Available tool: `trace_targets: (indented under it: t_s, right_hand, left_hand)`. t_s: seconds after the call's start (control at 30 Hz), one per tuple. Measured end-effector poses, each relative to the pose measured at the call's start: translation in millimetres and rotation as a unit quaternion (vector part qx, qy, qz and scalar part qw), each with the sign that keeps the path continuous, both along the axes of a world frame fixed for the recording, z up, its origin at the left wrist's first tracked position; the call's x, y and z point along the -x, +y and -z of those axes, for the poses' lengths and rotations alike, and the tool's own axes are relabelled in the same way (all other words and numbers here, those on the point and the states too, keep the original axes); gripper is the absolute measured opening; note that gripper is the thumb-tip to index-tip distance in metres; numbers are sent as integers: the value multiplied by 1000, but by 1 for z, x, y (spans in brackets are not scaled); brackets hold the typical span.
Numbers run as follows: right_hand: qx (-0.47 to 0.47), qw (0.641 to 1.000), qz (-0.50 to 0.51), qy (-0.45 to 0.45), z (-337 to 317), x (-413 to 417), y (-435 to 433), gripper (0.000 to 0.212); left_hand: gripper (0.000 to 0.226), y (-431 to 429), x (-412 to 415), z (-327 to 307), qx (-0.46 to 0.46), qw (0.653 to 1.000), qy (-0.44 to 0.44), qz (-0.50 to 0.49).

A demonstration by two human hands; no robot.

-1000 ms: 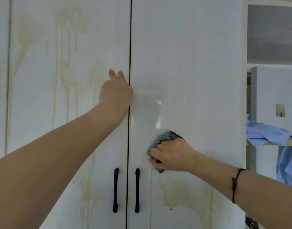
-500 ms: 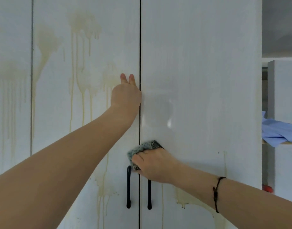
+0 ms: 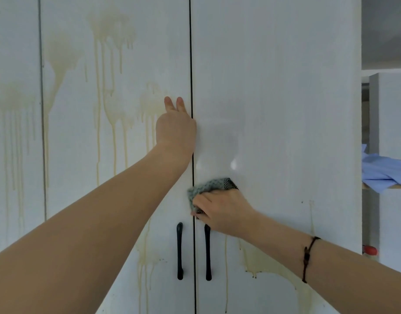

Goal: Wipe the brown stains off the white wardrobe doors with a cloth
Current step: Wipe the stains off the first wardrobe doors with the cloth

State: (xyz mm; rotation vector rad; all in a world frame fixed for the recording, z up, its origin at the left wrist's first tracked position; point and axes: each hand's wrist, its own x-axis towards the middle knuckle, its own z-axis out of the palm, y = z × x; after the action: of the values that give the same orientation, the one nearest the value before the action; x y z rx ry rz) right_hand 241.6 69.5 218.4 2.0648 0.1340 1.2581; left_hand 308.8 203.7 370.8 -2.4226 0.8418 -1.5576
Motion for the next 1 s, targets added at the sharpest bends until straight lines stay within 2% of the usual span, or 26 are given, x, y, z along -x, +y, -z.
trace_targets:
  t_s: [0.07,0.1,0.17,0.23,0.3,0.33,0.4,0.47,0.53,0.6,0.67,0.7,0.77,0.87,1.0]
  right_hand:
    - [29,999,28,17,-11,16,-9,27]
    - [12,999,37,-7,-23,24,-14,28]
    - [-84,990,41,-102,-47,45,-22,28]
    - [-189,962,44,-193,-55,59,-26,26]
    - [-241,942,62,-225,-35,55,-22,22]
    - [-243,947,66,-199,-16,50,-18,20]
    - [-210,973,55,-77,34,44,-10,15]
    - [-107,992,54,50,83,46,-7,15]
    - [-64,992,66,86,86,53,-14,18]
    - [-114,989,94,-14,50,56,-18,21]
    - [-221,956,99,-164,6,61,-18,20]
    - [-259,941,79,-203,-5,61,-19,18]
    - [-282,932,54,-223,-4,55,-16,15]
    - [-251,957,69,-130,40,46,-5,13]
    - [-157,986,56,30,113,43,1,12]
  left_hand:
    - [74,-3,2,1,0,1000,4,-8]
    - [74,-4,2,1,0,1000,7,-7]
    - [79,-6,0,-1,7,1000,20,9]
    - [87,-7,0,-2,33,998,42,30]
    - [91,-9,-1,1,58,996,50,38]
    - [91,-11,-1,4,67,996,53,39]
    - [92,-13,-1,11,76,994,63,42]
    - [92,-9,1,23,76,993,70,50]
    - [92,-5,-1,36,70,993,74,51]
    - [90,2,-2,52,59,993,90,46]
    - [86,10,-1,71,41,994,93,48]
    - [82,13,-1,82,30,994,91,50]
    - [68,17,-1,107,14,993,98,65]
    - [32,22,2,144,62,981,123,139]
    - [41,21,3,179,69,960,223,157]
